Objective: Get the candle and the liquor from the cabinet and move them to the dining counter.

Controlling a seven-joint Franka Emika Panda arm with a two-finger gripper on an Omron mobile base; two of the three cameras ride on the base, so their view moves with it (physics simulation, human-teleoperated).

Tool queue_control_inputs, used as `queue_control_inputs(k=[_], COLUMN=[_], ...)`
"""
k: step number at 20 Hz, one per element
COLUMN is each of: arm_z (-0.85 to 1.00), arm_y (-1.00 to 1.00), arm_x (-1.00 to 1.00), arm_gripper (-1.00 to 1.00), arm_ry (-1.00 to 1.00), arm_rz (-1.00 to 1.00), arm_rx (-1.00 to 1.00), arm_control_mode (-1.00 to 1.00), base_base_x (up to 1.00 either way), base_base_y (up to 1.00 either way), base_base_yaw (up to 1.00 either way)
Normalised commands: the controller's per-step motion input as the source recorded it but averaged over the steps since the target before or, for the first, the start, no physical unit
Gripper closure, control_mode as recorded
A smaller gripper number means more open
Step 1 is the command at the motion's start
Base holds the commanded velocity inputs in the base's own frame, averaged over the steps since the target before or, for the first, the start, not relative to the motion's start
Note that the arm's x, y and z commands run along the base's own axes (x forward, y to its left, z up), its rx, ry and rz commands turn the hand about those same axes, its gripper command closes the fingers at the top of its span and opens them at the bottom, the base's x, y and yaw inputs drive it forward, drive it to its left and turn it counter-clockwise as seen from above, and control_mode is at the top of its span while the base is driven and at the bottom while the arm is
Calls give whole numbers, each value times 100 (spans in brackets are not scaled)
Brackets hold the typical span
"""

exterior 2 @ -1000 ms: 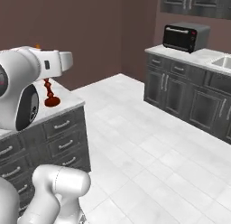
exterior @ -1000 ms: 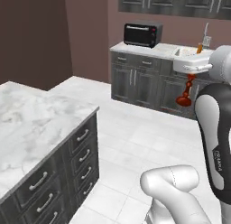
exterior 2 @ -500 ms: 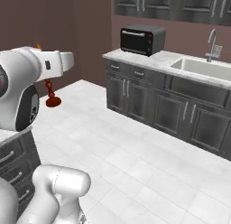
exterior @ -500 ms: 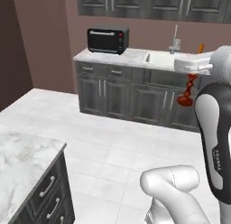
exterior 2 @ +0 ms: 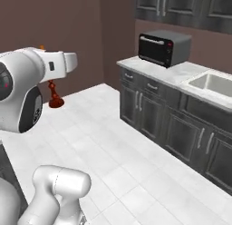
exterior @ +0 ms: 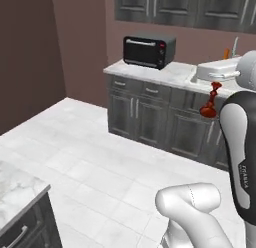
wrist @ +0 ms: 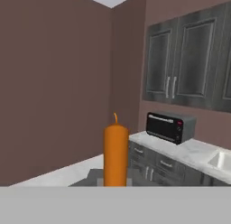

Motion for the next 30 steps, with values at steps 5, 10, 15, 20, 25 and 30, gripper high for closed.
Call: queue_control_inputs(k=[5,10,15,20,25,30], arm_z=[0,0,0,0,0,0], arm_y=[0,0,0,0,0,0], arm_x=[0,0,0,0,0,0], arm_gripper=[100,100,100,100,100,100], arm_ry=[0,0,0,0,0,0], arm_rz=[0,0,0,0,0,0], arm_rx=[0,0,0,0,0,0], arm_control_mode=[100,100,100,100,100,100], base_base_x=[55,58,67,72,77,78], base_base_y=[-65,-70,-69,-71,-70,-67], base_base_yaw=[67,70,67,65,64,63])
